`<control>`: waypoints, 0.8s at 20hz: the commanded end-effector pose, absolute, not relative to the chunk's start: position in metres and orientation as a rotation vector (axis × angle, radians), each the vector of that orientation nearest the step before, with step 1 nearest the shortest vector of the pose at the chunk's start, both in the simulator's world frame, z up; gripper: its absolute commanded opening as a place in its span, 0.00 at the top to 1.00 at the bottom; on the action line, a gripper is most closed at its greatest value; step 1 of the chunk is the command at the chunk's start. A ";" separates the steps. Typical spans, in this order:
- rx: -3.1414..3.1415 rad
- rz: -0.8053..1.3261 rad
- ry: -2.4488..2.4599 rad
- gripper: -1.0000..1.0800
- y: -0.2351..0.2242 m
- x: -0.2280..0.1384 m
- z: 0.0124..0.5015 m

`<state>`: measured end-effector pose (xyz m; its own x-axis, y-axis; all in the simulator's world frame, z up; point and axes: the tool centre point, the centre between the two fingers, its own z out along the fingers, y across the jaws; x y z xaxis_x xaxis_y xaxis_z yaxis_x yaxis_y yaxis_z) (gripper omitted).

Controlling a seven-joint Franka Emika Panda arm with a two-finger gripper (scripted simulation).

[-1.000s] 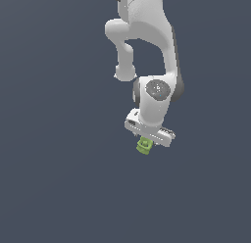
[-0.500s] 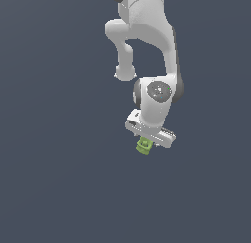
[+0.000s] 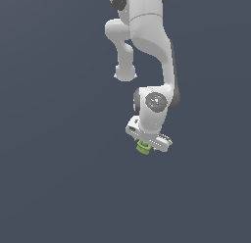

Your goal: Pick up the object and move it to a goal position.

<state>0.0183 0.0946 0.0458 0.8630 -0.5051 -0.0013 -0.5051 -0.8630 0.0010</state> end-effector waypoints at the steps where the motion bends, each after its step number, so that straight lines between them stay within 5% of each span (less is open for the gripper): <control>1: 3.032 0.000 -0.823 0.04 0.095 0.019 0.041; 3: 3.032 0.000 -0.823 0.04 0.095 0.020 0.041; 4: 3.032 0.000 -0.823 1.00 0.095 0.020 0.041; 16: 3.032 0.000 -0.823 1.00 0.093 0.020 0.041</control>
<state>0.0197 0.0951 0.0410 0.8634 -0.5045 -0.0005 -0.5045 -0.8634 -0.0001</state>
